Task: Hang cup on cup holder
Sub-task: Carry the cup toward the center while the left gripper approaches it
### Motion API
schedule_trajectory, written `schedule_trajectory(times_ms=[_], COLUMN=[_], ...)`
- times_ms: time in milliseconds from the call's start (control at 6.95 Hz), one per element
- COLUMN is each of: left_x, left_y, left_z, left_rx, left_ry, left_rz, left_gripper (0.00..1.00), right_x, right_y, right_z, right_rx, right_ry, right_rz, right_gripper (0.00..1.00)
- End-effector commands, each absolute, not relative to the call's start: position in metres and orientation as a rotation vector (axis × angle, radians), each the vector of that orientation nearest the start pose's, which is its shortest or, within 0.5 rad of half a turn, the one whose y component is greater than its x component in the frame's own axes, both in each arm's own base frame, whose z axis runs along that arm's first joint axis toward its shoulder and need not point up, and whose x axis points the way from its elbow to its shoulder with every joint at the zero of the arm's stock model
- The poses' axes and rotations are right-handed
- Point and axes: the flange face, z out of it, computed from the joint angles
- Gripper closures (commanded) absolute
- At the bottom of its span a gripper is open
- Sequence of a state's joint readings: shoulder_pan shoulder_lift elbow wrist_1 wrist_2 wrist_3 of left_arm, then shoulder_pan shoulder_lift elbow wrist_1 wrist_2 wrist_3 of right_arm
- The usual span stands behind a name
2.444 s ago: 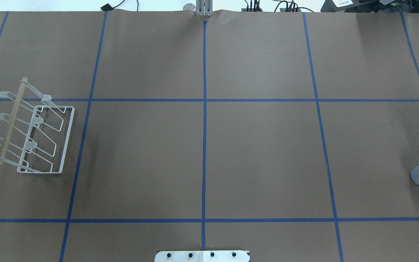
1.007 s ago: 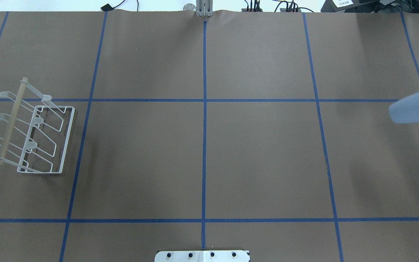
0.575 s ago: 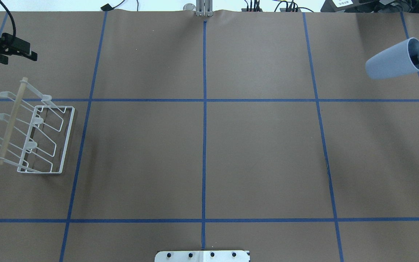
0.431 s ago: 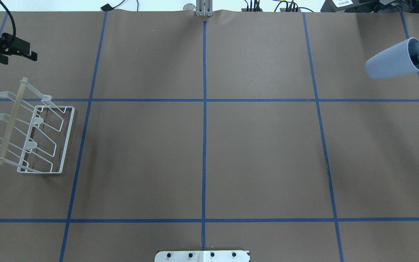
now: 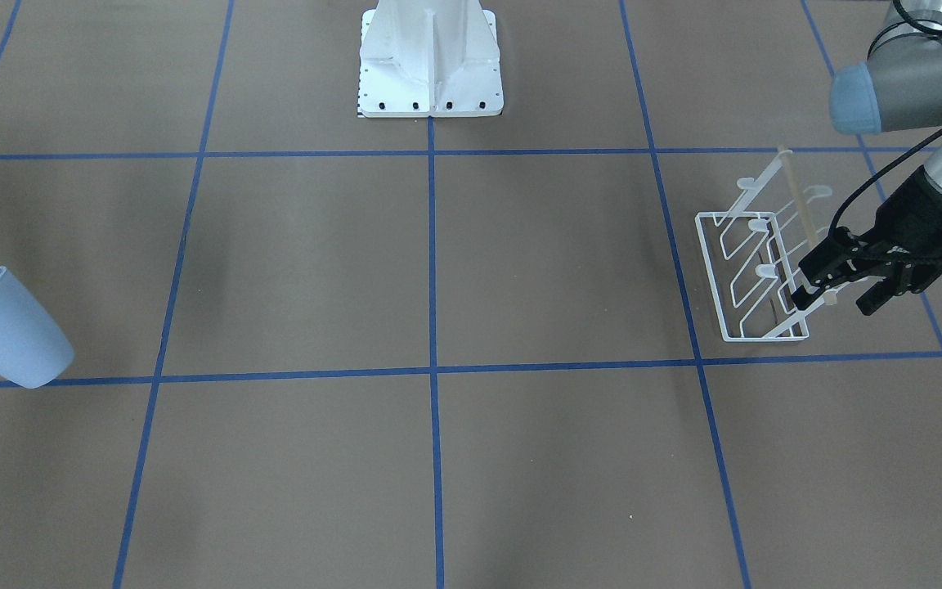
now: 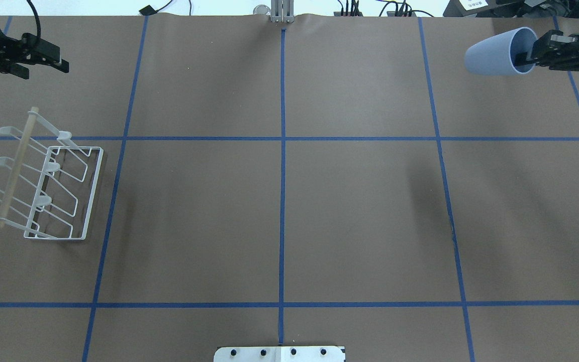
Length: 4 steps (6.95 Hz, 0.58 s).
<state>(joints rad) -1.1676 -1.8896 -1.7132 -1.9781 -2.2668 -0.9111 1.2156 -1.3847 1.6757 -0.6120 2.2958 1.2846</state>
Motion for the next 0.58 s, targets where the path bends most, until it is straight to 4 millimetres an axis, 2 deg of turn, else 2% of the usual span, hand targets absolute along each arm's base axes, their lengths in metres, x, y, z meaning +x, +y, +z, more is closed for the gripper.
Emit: schedule_trajectory(times_ms=[0, 144, 288, 431], left_x=[0.204, 0.216, 0.216, 0.227], left_y=[-0.589, -0.581, -0.575, -0.564], left_z=[0.323, 0.309, 0.299, 0.293], left_rx=[0.238, 0.247, 0.263, 0.272], left_ry=[1.117, 1.212, 1.313, 1.421], left_rz=[-0.238, -0.268, -0.305, -0.297], left_gripper=[0.02, 0.02, 0.02, 0.02], right_x=[-0.18, -0.2, -0.219, -0.24], right_y=[-0.537, -0.526, -0.52, -0.509], right_z=[0.36, 0.348, 0.33, 0.315], right_rx=[0.221, 0.176, 0.125, 0.08], right_ry=[-1.486, -1.549, -1.604, -1.662], right_rz=[0.416, 0.403, 0.399, 0.378], right_gripper=[1.0, 1.0, 1.0, 1.0])
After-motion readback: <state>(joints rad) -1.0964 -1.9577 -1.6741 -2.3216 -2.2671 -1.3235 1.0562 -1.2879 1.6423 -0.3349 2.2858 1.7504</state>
